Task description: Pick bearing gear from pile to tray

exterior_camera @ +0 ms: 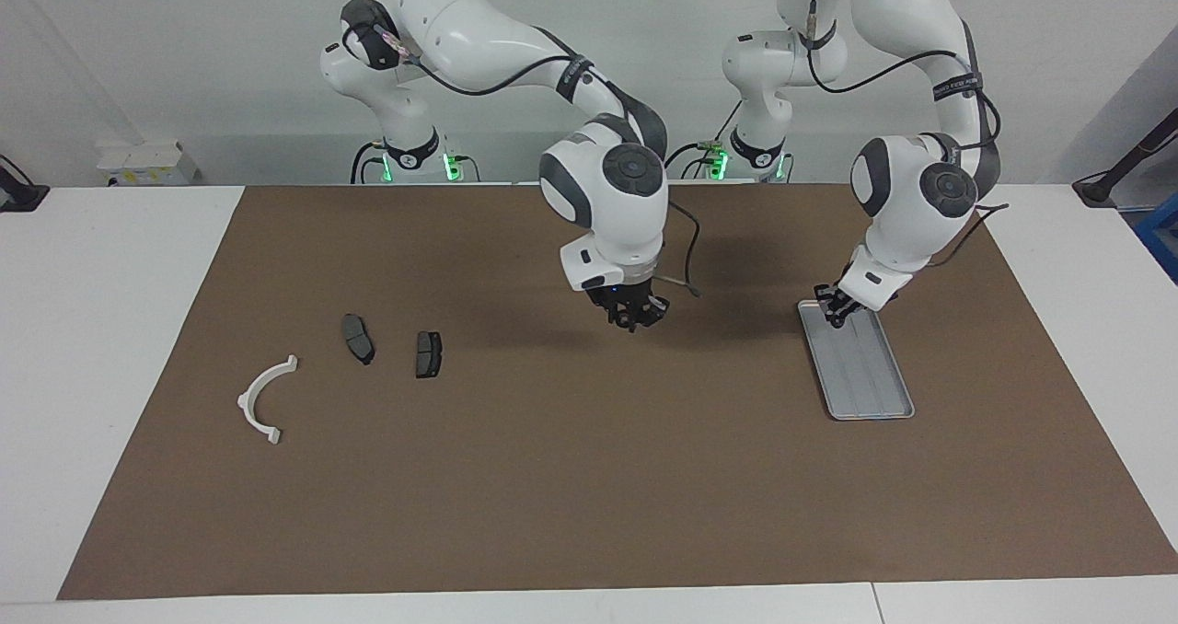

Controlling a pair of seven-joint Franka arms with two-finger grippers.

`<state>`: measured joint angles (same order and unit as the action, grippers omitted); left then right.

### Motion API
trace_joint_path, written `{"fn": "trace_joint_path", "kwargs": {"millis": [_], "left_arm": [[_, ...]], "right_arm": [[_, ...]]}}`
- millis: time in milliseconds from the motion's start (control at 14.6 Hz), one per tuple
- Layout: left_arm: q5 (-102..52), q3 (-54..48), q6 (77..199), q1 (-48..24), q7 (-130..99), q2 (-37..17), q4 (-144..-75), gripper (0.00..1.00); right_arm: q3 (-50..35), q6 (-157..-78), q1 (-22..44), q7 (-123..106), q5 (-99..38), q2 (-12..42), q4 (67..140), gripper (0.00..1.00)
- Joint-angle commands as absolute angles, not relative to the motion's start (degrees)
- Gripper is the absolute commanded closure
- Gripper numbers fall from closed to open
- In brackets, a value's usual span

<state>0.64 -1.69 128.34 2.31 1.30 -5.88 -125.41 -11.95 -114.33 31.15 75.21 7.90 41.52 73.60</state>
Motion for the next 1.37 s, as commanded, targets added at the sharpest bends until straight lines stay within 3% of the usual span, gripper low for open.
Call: {"fn": "trace_joint_path", "kwargs": {"millis": [0, 137, 548, 617, 685, 754, 822, 891, 1302], "left_arm": [[1.2, -2.4, 130.7, 3.4, 1.7, -3.6, -128.4, 1.00], [1.2, -2.4, 131.5, 3.3, 1.1, -3.6, -129.2, 1.00], [1.1, -2.5, 136.8, 2.6, 0.4, -4.0, -132.8, 1.00], [1.1, -2.5, 136.8, 2.5, -0.2, -4.0, -132.8, 1.00], [1.1, -2.5, 136.7, 2.5, -0.1, -4.0, -132.8, 1.00], [1.1, -2.5, 136.6, 2.5, -0.1, -4.0, -132.8, 0.81], [1.1, -2.5, 136.4, 2.5, 0.0, -4.0, -132.6, 0.32], [1.1, -2.5, 135.7, 2.5, 0.0, -4.1, -132.1, 0.00], [1.1, -2.5, 131.2, 0.6, -1.0, -4.0, -125.3, 0.00]], "right_arm": [[-11.9, -115.3, 31.0, 76.2, 10.1, 43.9, 71.9, 1.00], [-11.9, -119.3, 31.3, 76.9, 11.7, 44.6, 73.2, 1.00], [-11.9, -119.6, 30.6, 76.8, 14.1, 44.6, 74.3, 1.00], [-11.9, -119.4, 30.6, 76.8, 14.2, 44.6, 74.2, 0.85], [-11.8, -119.2, 30.7, 77.0, 14.4, 44.6, 74.2, 0.01], [-11.8, -118.9, 30.6, 77.0, 14.3, 44.4, 73.9, 0.00], [-11.8, -118.8, 30.3, 76.7, 14.1, 44.1, 73.7, 0.00], [-11.8, -118.8, 29.5, 76.7, 13.7, 43.8, 73.6, 0.00], [-12.3, -118.7, 25.1, 74.5, 13.3, 41.2, 73.8, 0.00]]}}
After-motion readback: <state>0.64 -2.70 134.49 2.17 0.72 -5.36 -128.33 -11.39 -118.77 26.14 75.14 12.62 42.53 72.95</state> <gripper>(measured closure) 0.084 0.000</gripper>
